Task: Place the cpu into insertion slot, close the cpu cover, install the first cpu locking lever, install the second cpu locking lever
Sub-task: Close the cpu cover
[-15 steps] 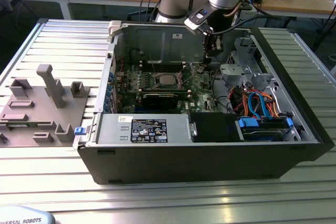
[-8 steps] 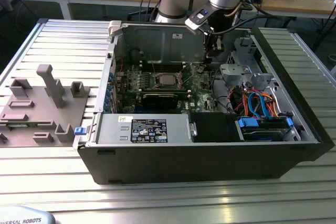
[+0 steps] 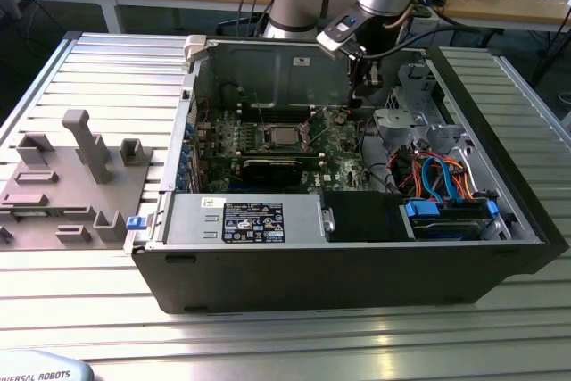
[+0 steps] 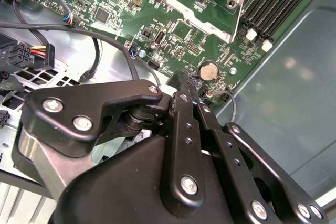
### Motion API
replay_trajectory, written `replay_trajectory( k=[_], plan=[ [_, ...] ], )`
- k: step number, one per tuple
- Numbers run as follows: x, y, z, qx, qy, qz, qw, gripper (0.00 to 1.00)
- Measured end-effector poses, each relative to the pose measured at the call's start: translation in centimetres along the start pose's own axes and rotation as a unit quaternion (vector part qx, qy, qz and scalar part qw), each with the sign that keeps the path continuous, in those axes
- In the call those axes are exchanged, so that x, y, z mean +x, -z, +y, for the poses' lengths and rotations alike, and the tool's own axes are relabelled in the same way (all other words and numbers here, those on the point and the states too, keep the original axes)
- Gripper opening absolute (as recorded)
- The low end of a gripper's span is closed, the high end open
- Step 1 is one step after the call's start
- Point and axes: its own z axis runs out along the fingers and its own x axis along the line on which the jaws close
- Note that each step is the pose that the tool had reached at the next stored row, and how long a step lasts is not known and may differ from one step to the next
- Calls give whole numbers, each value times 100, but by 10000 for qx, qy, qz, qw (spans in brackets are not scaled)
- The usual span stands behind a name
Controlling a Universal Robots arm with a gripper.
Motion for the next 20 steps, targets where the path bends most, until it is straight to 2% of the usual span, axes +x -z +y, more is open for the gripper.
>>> replay_trajectory(
  k=[6, 8, 11, 20],
  plan=[
    [0, -3, 15, 0, -1, 0, 10000, 11],
    [0, -11, 3, -1, 0, 37, 10000, 11],
    [0, -16, -1, -2, 2, 57, 10000, 11],
    [0, -43, -2, -2, 1, 60, 10000, 11]
  ],
)
